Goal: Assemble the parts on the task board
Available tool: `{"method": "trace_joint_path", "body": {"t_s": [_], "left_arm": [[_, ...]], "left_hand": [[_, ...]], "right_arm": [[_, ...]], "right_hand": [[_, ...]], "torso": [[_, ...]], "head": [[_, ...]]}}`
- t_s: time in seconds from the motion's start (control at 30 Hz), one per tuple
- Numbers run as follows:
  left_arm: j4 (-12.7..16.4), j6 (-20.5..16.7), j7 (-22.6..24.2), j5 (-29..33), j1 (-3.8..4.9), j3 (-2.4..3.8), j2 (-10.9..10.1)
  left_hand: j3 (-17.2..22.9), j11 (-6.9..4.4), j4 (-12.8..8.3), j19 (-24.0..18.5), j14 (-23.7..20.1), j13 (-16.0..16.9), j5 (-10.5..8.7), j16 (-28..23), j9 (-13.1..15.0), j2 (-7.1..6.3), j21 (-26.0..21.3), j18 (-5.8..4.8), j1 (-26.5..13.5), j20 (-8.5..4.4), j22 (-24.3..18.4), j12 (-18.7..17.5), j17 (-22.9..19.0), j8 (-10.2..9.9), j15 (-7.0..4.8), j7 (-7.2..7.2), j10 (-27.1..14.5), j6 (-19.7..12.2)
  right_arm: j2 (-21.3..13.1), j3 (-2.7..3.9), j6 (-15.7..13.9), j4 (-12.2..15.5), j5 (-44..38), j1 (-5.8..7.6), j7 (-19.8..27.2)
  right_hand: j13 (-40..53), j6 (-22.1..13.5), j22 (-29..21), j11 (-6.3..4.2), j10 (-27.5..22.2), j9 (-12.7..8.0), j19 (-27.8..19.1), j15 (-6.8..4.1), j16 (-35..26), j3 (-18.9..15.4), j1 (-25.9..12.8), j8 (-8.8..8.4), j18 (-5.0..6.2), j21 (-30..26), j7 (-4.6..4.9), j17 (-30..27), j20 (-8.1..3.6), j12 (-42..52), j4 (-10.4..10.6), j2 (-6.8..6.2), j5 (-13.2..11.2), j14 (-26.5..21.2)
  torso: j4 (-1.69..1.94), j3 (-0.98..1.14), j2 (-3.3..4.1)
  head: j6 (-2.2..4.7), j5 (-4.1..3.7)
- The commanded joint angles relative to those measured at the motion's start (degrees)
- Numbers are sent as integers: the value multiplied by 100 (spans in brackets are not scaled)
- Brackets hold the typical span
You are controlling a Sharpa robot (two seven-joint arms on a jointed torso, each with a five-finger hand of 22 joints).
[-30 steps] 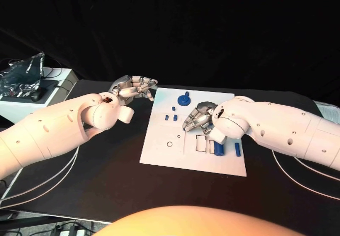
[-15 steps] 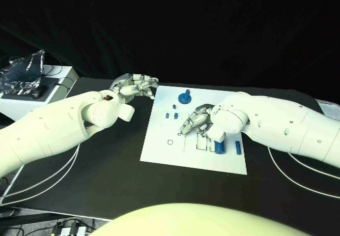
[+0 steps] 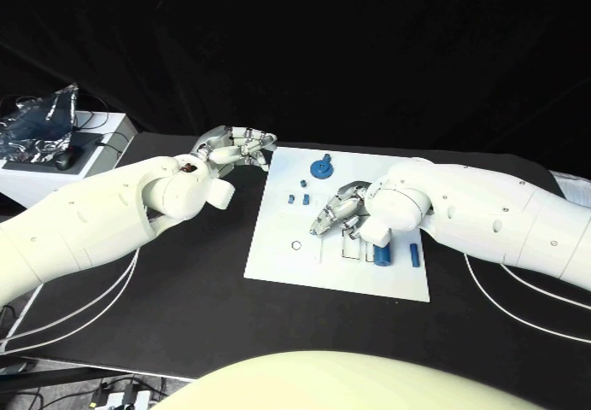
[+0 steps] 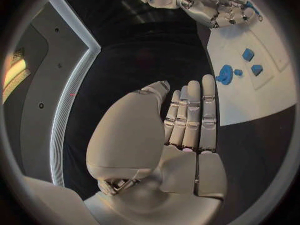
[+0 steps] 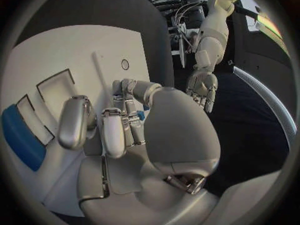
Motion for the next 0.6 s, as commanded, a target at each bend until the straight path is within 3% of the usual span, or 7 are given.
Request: {"method": "trace_joint_path", "body": {"t_s": [0.03,0.6], "left_arm": [[8,110,14,25,3,4,10],[5,119,18,21,2,4,16]], "left_hand": [[41,24,-3,-10,-36,-11,-7,-29,-8,-49,23,72,1,-2,10,13,-10,36,11,-2,-34,-57],[41,24,-3,-10,-36,-11,-7,-29,-8,-49,23,72,1,-2,10,13,-10,36,11,-2,-34,-57]], "right_arm": [[18,2,22,1,-127,-4,13],[44,2,-147,20,-523,-25,233]], "right_hand": [[73,10,691,-49,85,5,128,-38,-33,18,6,38,26,-43,16,-20,-48,13,-18,55,37,171],[75,6,688,-49,83,9,124,-39,-33,15,-1,41,29,-57,16,-17,-49,14,-27,55,36,170]], "torso": [[3,4,0],[-4,8,-3]], "head": [[-2,6],[-15,-3]]}}
